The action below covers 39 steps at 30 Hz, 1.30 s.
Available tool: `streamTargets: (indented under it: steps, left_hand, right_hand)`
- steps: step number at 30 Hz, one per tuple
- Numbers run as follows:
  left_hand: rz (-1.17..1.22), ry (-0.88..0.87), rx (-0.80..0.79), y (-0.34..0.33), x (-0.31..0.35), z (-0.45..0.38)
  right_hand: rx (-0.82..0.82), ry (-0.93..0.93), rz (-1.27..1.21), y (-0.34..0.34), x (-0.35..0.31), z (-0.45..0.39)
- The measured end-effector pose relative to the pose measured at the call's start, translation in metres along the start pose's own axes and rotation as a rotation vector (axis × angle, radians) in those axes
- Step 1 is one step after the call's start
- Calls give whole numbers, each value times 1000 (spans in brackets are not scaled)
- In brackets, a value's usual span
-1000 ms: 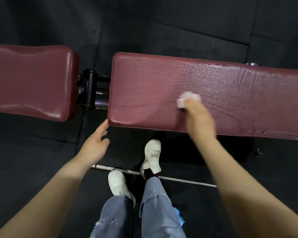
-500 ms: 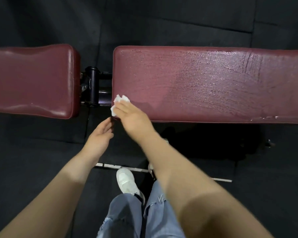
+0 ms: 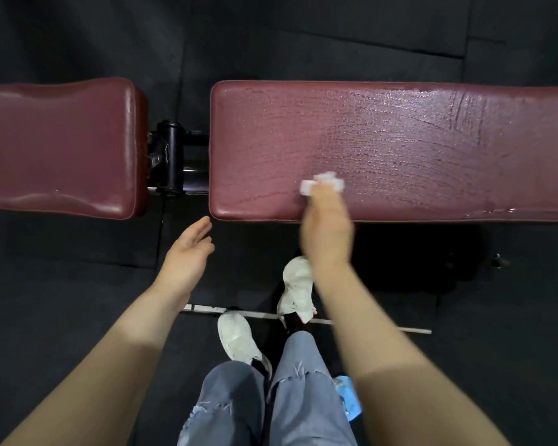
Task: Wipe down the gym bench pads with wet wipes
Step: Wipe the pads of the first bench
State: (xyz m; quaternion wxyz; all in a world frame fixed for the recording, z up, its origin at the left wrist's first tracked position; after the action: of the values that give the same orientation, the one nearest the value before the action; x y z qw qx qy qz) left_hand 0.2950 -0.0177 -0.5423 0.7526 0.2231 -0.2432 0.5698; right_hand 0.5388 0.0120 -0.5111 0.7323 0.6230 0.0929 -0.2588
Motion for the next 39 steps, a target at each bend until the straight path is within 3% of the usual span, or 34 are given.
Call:
streamTargets:
  steps: [2, 4, 7, 10, 13, 16, 20, 23, 25, 28, 31, 36, 38, 39]
  left_hand:
    - [14, -9, 17, 5, 1, -1]
    - [-26, -37, 41, 9, 3, -5]
    - [-126, -43, 27, 10, 3, -10]
    - [-248, -50, -17, 5, 0, -13]
    - [-298, -48, -39, 2, -3, -10]
    - [-293, -49, -49, -2, -4, -7]
    - [-272, -57, -38, -4, -2, -10]
    - [-125, -68, -4, -5, 2, -7]
    - [-17, -51, 31, -4, 4, -6]
    - [40, -19, 56, -2, 8, -6]
    - [58, -6, 55, 3, 8, -7]
    - [104, 24, 93, 17, 4, -7]
    - [103, 26, 89, 19, 3, -6]
    - [100, 28, 84, 19, 2, -5]
  right_hand:
    - [-129, 284, 35, -47, -71, 5]
    - [-359, 601, 93, -68, -105, 9]
    - [-512, 851, 122, -55, -80, -3]
    - [-570, 886, 163, -22, -15, -7]
    - [-513, 827, 262, 23, 50, -4]
    - [-394, 631, 263, 67, 107, -4]
    - [-93, 72, 137, 96, 160, 11]
    - [188, -328, -106, 72, 142, 30]
    - [232, -342, -213, 39, 94, 33]
    - [-8, -34, -208, -12, 11, 19]
    - [-310, 467, -6, -52, -62, 7]
    - [-659, 1196, 322, -64, -88, -21]
    - [-731, 1323, 426, -59, -91, -51]
    - [-684, 1317, 453, -55, -96, -73]
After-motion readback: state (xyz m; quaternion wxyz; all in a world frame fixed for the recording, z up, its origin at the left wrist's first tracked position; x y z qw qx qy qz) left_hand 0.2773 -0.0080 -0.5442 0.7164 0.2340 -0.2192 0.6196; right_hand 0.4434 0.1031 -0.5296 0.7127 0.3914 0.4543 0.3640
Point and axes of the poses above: each hand's wrist, its own z-axis away from the middle knuckle, its own y-axis out of the back of the hand, x = y × z, the point moved 4 cm from there along -z, towards the middle knuckle, and after that the axes turned 11 degrees about -x, right-handed, at the moved point
